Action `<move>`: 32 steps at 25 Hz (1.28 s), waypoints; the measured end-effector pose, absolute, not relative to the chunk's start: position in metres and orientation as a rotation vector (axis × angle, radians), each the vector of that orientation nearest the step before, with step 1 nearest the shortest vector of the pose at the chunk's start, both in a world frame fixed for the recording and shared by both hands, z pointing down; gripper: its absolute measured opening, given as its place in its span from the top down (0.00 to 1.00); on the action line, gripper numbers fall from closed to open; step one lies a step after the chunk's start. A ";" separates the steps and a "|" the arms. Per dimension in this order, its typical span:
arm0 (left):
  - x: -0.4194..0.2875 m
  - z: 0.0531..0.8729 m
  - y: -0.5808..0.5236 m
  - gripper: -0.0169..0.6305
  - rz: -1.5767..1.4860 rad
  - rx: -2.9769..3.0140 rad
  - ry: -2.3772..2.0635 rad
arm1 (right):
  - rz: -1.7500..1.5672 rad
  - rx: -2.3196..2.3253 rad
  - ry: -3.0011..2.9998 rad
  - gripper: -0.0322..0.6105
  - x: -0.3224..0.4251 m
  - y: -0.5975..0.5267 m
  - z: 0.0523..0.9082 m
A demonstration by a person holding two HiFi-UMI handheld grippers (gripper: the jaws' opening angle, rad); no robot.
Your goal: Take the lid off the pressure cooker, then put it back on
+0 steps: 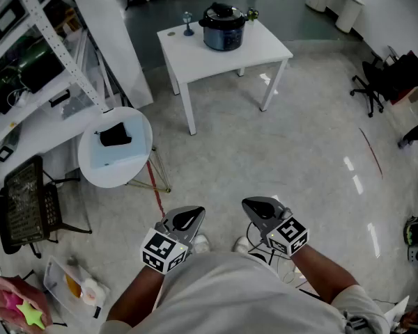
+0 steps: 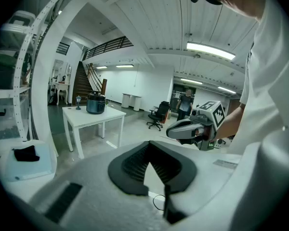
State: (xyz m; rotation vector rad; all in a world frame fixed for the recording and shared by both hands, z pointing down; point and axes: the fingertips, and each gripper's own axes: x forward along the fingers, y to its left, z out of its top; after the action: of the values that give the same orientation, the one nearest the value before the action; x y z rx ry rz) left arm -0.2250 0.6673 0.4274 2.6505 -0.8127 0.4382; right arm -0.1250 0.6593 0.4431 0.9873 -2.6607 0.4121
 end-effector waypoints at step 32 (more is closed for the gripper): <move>-0.209 0.371 0.431 0.45 0.270 2.839 -0.723 | 0.422 0.928 -2.724 0.93 -0.125 0.518 0.457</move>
State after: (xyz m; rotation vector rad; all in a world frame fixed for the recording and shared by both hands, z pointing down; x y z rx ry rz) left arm -0.2091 0.4310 0.3710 2.8392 -0.7227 0.2695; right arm -0.1246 0.5181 0.4571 0.9284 -2.7243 0.4221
